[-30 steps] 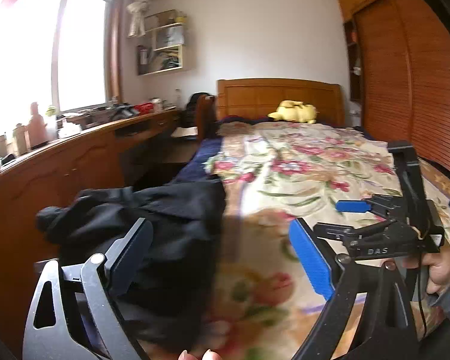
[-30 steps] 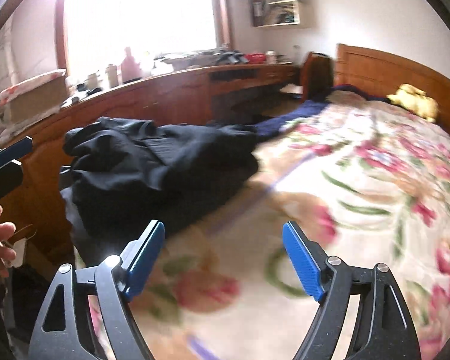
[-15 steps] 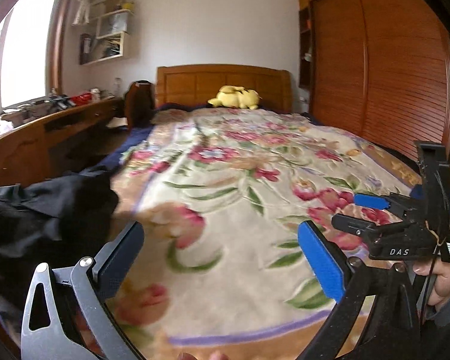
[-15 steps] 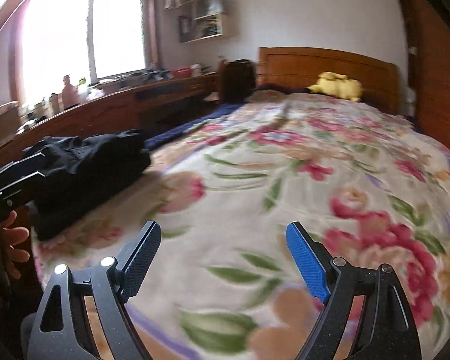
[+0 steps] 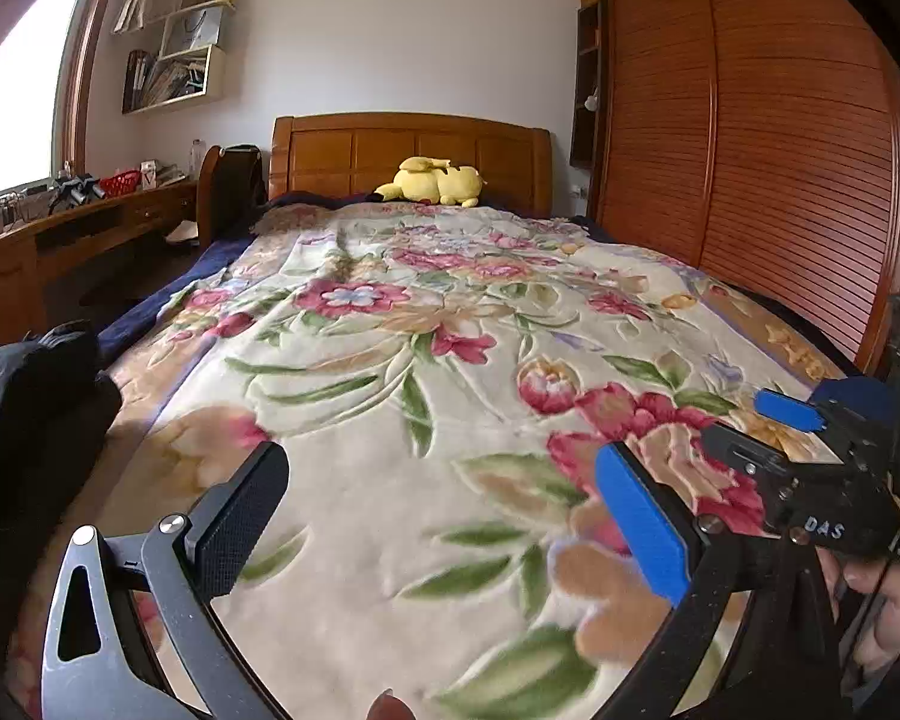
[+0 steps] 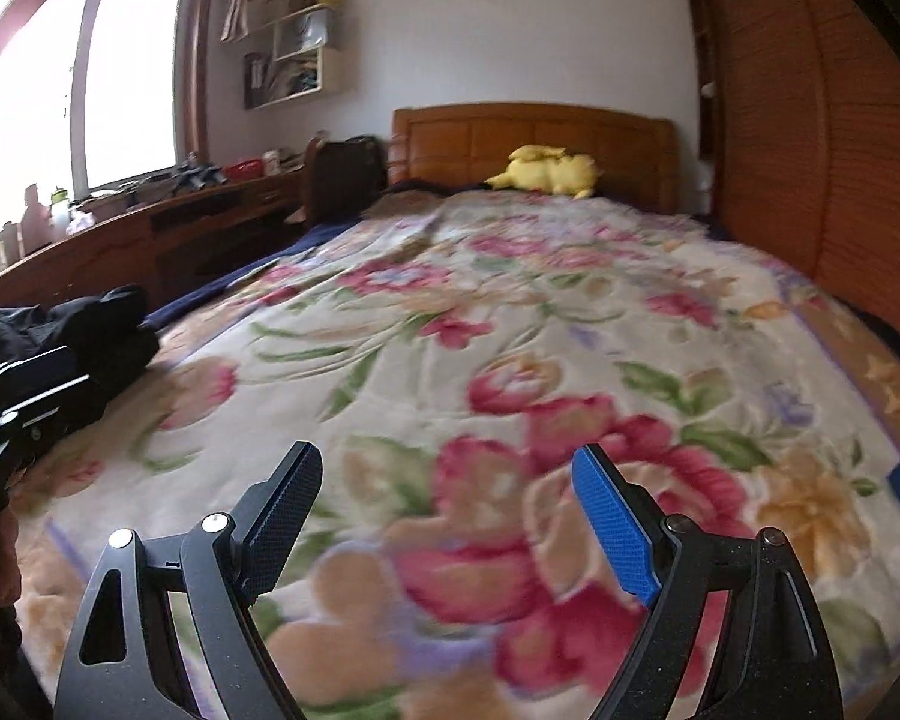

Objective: Fold large clothes

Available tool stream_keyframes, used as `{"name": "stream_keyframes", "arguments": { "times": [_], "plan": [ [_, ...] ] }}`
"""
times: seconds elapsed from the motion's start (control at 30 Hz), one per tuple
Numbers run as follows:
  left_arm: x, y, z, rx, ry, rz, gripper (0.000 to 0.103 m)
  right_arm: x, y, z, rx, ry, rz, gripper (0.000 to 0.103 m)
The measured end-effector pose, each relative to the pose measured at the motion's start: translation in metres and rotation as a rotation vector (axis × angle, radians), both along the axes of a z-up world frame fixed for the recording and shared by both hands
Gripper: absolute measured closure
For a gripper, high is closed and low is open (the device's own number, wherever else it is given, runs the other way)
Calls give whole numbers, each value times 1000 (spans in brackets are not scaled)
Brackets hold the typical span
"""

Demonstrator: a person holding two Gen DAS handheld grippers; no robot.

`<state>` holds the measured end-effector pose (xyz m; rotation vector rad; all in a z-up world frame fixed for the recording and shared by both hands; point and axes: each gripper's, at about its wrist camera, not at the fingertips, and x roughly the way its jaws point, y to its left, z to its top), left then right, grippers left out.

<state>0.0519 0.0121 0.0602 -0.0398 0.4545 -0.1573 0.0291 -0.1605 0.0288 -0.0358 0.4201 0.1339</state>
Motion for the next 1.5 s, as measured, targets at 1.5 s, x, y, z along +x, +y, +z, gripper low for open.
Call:
{"name": "stream_keyframes", "arguments": {
  "times": [1.5],
  "plan": [
    [13,-26,-33,82,-93,87,1,8,-21,-32,17,-115,-109,16]
  ]
}}
